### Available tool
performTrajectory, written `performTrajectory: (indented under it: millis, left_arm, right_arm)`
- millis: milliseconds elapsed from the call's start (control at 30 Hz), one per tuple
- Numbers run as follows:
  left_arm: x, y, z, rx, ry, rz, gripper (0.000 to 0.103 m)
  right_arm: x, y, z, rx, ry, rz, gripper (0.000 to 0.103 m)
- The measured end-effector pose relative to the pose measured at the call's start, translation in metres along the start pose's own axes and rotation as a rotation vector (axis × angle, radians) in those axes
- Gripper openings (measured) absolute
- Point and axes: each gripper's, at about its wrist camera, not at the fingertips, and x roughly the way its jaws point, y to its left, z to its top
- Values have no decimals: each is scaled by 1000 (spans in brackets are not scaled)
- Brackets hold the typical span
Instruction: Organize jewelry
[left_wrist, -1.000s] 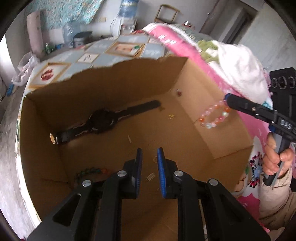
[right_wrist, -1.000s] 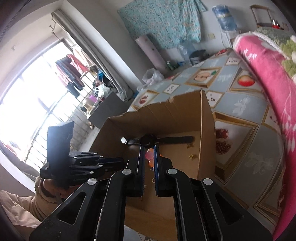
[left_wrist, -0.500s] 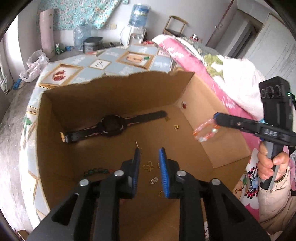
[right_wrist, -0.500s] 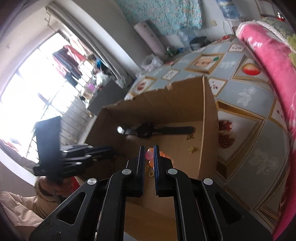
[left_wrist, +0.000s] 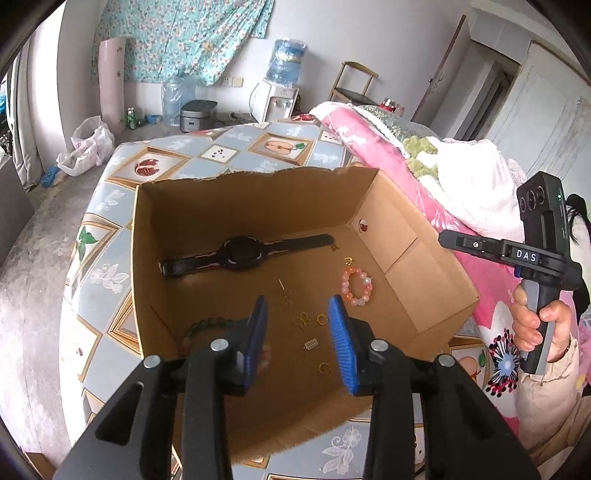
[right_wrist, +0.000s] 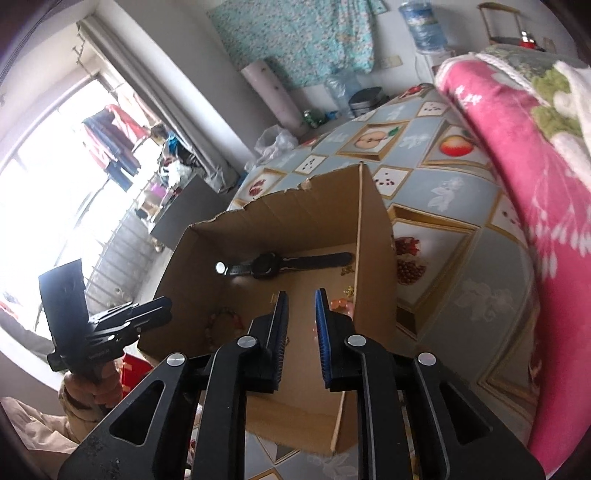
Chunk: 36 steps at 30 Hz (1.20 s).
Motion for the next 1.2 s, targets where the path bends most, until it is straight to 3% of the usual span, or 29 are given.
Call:
performTrajectory:
  millis: [100, 167, 233, 367, 500, 600, 933, 1133, 1200]
  left_arm:
    - [-8, -6, -6, 4, -30, 4, 45]
    - [-16, -10, -10, 0, -63, 19, 51]
    - [-27, -16, -14, 7, -111, 30, 56]
    - [-44, -27, -20, 3, -201, 81, 83]
    - [-54, -35, -23, -2, -219, 99, 91]
    - [-62, -40, -26, -6, -229, 111, 96]
    - [-82, -52, -44, -37, -269, 220, 98]
    - [-80, -66, -54, 9, -252, 391, 98]
    - [-78, -68, -56, 22, -241, 413, 98]
  right_arm:
    - [-9, 9, -8, 5, -40, -25, 21]
    - [-18, 21, -15, -21, -90, -67, 29]
    - [-28, 40, -26, -75, -151, -118, 47]
    - [-37, 72, -43, -170, -208, -207, 62]
    - [-48, 95, -54, -260, -277, -314, 79]
    - [-55, 102, -58, -281, -316, -346, 88]
    - [-64, 106, -68, -259, -349, -401, 95]
    - [-70, 106, -82, -247, -369, -464, 95]
    - [-72, 108, -86, -258, -383, -492, 95]
